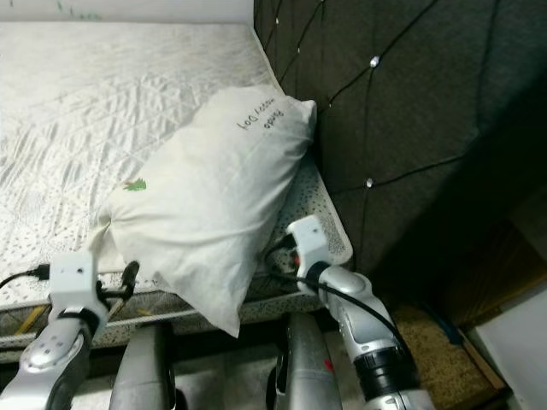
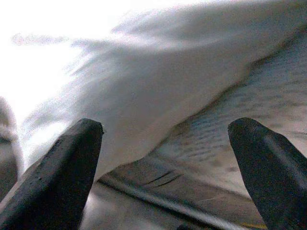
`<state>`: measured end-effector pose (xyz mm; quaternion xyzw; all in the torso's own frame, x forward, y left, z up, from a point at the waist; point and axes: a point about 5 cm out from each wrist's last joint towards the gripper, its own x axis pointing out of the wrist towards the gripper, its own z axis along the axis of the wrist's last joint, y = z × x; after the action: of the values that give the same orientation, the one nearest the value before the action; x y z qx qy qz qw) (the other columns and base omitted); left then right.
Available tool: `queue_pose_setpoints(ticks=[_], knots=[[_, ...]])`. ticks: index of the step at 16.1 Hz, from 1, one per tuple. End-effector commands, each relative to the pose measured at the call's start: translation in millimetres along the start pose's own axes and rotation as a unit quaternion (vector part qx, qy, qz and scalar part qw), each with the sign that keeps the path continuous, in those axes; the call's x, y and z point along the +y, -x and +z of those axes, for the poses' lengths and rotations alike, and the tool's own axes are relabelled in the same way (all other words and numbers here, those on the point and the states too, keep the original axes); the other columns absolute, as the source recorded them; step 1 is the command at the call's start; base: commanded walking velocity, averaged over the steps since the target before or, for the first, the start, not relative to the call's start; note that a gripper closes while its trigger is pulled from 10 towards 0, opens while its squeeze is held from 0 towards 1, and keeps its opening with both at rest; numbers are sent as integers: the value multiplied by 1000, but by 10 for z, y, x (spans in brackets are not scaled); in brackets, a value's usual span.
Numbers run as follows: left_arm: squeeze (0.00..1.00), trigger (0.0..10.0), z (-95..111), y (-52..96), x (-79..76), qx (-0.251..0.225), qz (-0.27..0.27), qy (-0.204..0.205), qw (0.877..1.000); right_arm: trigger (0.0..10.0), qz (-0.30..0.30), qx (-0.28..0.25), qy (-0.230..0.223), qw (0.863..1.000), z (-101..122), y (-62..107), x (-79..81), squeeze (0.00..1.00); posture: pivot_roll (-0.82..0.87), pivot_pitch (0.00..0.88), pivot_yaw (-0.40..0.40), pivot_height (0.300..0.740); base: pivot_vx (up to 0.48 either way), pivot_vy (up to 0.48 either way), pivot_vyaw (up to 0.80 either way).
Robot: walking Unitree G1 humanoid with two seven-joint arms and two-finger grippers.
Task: Clean up the room
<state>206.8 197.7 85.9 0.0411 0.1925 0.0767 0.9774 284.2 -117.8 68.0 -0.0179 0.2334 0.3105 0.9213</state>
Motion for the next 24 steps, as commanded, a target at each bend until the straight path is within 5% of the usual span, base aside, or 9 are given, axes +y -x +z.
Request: queue_pose_setpoints(ticks=[1,5,8,16,18,24], knots=[[0,10000,37,30,12,-3,4,-4,1000,10000,42,17,9,999,-24,5,72,0,97,100,-83,530,0,0,0],[0,10000,189,-9,-9,-18,-7,5,1000,10000,79,33,15,996,-19,-10,171,0,95,110,-81,525,0,0,0],[0,10000,207,-15,25,-17,-8,10,1000,10000,95,24,-21,995,42,-73,252,0,101,119,-77,525,0,0,0],[0,10000,141,20,-31,-3,-20,5,1000,10000,5,-30,-68,997,422,-510,504,0,131,99,-102,525,0,0,0],[0,10000,143,46,-29,-5,-13,9,1000,0,-12,-53,-109,993,563,-601,520,0,150,99,-119,525,0,0,0],[0,10000,99,87,-15,-3,2,13,1000,0,-90,-91,-143,981,726,-668,342,0,179,66,-141,525,0,0,0]])
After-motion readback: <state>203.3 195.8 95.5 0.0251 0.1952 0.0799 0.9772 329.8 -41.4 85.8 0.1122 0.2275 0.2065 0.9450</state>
